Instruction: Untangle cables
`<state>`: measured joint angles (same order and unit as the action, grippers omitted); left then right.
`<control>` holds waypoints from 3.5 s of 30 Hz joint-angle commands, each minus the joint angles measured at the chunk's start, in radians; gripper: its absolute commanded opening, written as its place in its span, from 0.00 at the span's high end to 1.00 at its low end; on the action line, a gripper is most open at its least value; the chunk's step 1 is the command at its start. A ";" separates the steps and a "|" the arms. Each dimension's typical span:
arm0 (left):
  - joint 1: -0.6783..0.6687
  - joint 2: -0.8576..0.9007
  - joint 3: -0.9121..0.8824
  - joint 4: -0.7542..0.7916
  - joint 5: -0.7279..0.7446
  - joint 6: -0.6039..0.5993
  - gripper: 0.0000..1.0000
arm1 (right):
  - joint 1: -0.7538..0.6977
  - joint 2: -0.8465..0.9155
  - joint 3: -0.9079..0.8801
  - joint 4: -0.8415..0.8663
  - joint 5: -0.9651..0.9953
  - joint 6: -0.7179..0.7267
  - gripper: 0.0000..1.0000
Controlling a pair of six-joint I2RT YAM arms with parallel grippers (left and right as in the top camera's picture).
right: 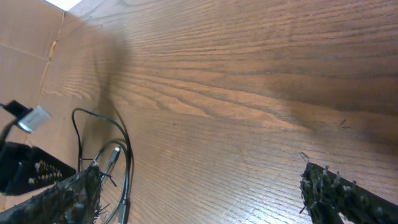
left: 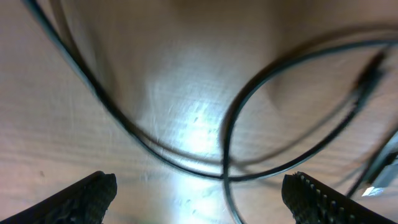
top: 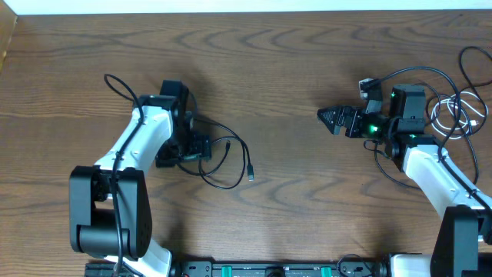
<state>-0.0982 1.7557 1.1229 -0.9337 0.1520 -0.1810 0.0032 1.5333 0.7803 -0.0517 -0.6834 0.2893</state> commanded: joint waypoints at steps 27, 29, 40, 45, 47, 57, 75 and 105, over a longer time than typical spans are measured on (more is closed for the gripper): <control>0.001 -0.002 -0.082 0.024 -0.002 -0.510 0.24 | 0.012 0.002 -0.005 0.004 -0.004 0.010 0.01; 0.001 -0.002 -0.092 0.024 -0.002 -0.547 0.24 | 0.012 0.002 -0.005 0.004 -0.004 0.010 0.01; 0.001 -0.002 -0.228 0.119 -0.002 -0.631 0.27 | 0.012 0.002 -0.005 0.005 -0.004 0.010 0.01; 0.001 -0.002 -0.245 0.142 -0.006 -0.633 0.53 | 0.012 0.002 -0.005 0.005 -0.004 0.010 0.01; 0.001 -0.002 -0.245 0.159 -0.006 -0.632 0.62 | 0.012 0.002 -0.005 0.005 -0.004 0.010 0.01; 0.002 -0.004 -0.241 0.181 -0.005 -0.606 0.92 | 0.012 0.002 -0.005 0.005 -0.004 0.024 0.01; -0.030 -0.148 -0.109 0.261 0.204 -0.539 0.92 | 0.036 0.002 -0.005 0.103 -0.410 -0.090 0.11; -0.084 -0.140 -0.110 0.342 0.763 -0.787 0.92 | 0.662 0.002 -0.005 0.117 0.126 -0.420 0.12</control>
<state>-0.1844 1.6093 1.0096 -0.6136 0.8051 -0.9489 0.6430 1.5333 0.7776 0.0647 -0.6445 -0.0895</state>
